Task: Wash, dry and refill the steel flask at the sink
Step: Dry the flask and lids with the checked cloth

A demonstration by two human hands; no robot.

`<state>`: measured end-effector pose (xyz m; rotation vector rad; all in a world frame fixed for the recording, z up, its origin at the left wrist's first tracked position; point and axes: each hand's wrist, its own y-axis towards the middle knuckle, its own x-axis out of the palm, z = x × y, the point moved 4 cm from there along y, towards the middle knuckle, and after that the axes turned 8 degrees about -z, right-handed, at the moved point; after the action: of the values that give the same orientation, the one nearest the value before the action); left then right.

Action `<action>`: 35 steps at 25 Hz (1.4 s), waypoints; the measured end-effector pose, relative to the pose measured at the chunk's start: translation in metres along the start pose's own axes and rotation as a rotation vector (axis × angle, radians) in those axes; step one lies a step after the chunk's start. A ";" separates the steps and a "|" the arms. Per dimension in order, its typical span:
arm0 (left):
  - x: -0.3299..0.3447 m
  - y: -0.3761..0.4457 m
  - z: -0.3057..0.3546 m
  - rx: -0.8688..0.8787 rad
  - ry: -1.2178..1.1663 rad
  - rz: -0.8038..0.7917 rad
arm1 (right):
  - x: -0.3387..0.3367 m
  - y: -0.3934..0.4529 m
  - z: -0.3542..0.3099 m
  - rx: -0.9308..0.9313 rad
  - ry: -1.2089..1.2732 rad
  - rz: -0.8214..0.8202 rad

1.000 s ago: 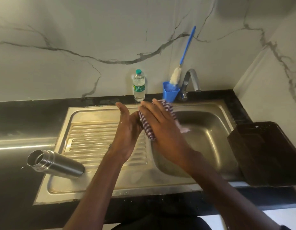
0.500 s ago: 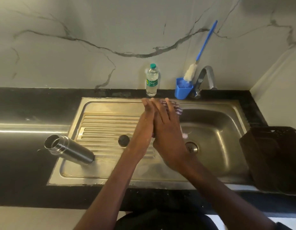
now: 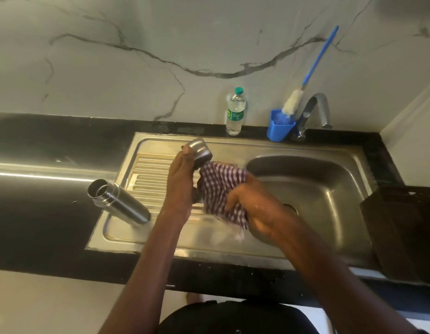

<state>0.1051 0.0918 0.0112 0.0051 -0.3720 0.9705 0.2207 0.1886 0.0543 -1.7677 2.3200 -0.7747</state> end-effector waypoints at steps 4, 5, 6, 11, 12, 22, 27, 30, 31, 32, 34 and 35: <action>-0.043 -0.019 -0.017 -0.108 -0.154 0.197 | -0.008 0.013 0.039 0.079 0.231 0.171; -0.048 -0.027 -0.028 -0.169 -0.199 0.230 | -0.008 0.019 0.050 0.130 0.353 0.211; -0.055 -0.035 -0.041 -0.224 -0.251 0.267 | -0.008 0.024 0.058 0.174 0.473 0.223; -0.091 -0.053 -0.089 -0.326 -0.708 0.385 | 0.003 0.037 0.086 0.262 0.658 0.221; -0.096 -0.054 -0.094 -0.330 -0.741 0.381 | 0.008 0.037 0.090 0.274 0.645 0.213; -0.125 -0.054 -0.123 -0.253 -0.259 0.399 | 0.022 0.042 0.108 0.307 0.583 0.223; -0.120 -0.037 -0.115 -0.066 0.780 0.294 | 0.020 0.060 0.115 0.290 0.494 0.231; -0.112 -0.031 -0.122 0.075 1.128 0.205 | 0.020 0.068 0.118 0.256 0.496 0.222; -0.110 -0.030 -0.124 0.088 1.211 0.194 | 0.019 0.070 0.121 0.256 0.471 0.223; -0.109 -0.029 -0.125 0.100 1.269 0.190 | 0.017 0.072 0.124 0.253 0.435 0.229; -0.107 -0.028 -0.126 0.119 1.334 0.198 | 0.012 0.076 0.128 0.237 0.366 0.254; -0.107 -0.028 -0.126 0.123 1.350 0.208 | 0.008 0.078 0.128 0.226 0.347 0.271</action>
<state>0.1117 0.0112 -0.1355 -0.5598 0.9430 0.9961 0.2013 0.1541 -0.0900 -1.2750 2.4829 -1.3162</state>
